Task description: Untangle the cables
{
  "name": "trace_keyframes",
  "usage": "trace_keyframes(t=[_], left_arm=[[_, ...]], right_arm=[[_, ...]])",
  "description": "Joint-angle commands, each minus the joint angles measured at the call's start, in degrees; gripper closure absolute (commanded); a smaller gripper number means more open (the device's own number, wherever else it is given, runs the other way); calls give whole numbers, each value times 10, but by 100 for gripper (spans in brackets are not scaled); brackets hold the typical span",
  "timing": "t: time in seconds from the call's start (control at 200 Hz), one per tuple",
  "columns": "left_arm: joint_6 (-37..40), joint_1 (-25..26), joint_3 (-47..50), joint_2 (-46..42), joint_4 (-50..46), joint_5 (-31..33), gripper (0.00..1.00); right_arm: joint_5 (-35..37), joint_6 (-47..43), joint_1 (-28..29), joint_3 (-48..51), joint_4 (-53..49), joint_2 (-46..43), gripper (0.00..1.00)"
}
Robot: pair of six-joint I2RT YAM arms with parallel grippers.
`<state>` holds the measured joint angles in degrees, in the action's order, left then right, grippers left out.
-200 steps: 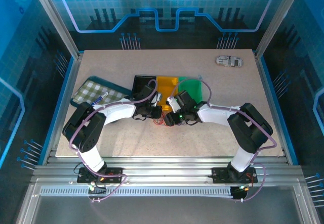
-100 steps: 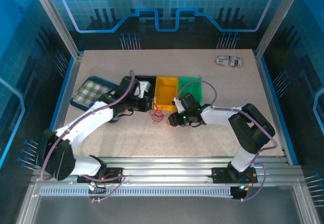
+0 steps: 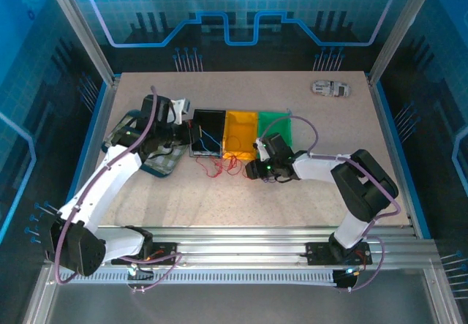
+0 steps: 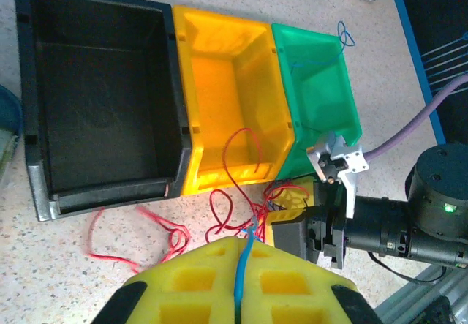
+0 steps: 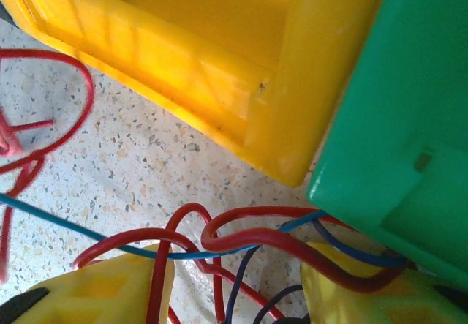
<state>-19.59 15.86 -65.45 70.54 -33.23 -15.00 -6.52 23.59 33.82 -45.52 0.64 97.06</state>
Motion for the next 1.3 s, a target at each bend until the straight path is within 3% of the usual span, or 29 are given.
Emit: trace_keyframes(t=[0.0, 0.15, 0.245, 0.34, 0.621, 0.776, 0.876, 1.041, 1.186, 1.291], left_arm=[[25, -6, -22, -7, -52, 27, 100], [46, -2, -23, -13, -66, -30, 100], [41, 4, -35, -18, -73, -9, 100], [30, 9, -58, -22, -79, 65, 100], [-59, 24, -162, -19, -155, 449, 100], [-112, 36, -176, -15, -191, 533, 100], [-141, 41, -175, -14, -212, 553, 100], [-156, 49, -172, -16, -229, 536, 100], [-116, 62, -175, -15, -213, 469, 100], [-56, 70, -176, -15, -179, 359, 100]], right_arm=[[37, 13, -20, 47, -74, 23, 50], [34, 17, -20, 65, -63, 23, 50], [34, 23, -20, 72, -56, 28, 50], [35, 32, -20, 79, -51, 31, 50], [107, 81, -21, 113, -60, -2, 50], [141, 121, -28, 135, -64, -22, 49], [146, 123, -26, 131, -71, -21, 49], [146, 117, -29, 114, -79, -7, 49], [138, 94, -30, 92, -79, 2, 49], [116, 70, -30, 75, -70, 7, 49]])
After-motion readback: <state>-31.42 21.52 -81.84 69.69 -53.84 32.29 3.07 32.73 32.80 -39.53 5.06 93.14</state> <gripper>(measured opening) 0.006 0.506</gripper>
